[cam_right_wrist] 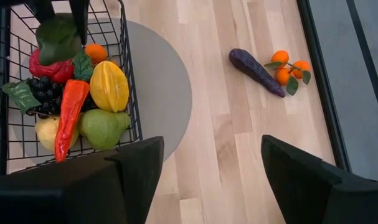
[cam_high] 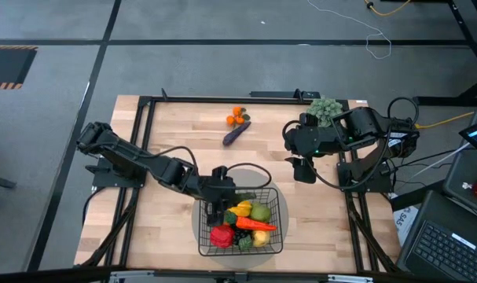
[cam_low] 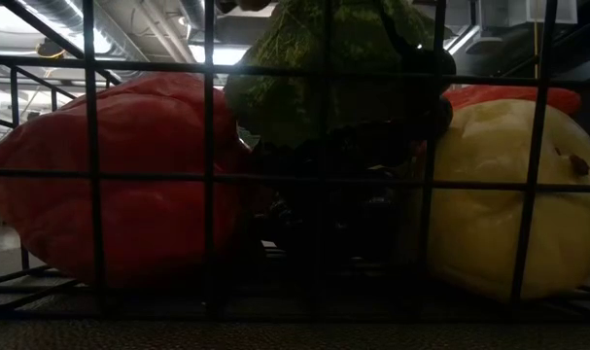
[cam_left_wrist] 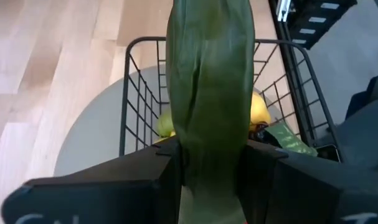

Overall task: Build produce basket
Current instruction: Put the green chili pepper into the black wire basket

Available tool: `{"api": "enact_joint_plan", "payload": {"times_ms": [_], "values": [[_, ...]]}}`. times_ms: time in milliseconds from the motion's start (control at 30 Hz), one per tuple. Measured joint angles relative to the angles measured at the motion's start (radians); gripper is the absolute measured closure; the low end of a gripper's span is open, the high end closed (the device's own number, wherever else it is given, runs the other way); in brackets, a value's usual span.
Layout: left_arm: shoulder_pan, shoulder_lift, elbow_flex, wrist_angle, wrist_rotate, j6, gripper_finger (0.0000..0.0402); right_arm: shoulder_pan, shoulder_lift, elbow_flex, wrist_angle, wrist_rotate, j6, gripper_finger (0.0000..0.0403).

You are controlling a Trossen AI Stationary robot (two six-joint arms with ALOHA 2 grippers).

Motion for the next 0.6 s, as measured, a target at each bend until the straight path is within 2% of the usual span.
{"api": "enact_joint_plan", "payload": {"times_ms": [233, 367, 600], "values": [[0.001, 0.000, -0.001, 0.005, 0.001, -0.001, 0.0321, 0.000, 0.000, 0.000, 0.000, 0.000, 0.000, 0.0148], [0.001, 0.000, -0.001, 0.004, 0.066, -0.001, 0.0321, 0.000, 0.000, 0.000, 0.000, 0.000, -0.001, 0.0148], [0.001, 0.043, 0.001, 0.005, 0.113, -0.025, 0.0321, 0.000, 0.000, 0.000, 0.000, 0.000, -0.001, 0.0148]]}}
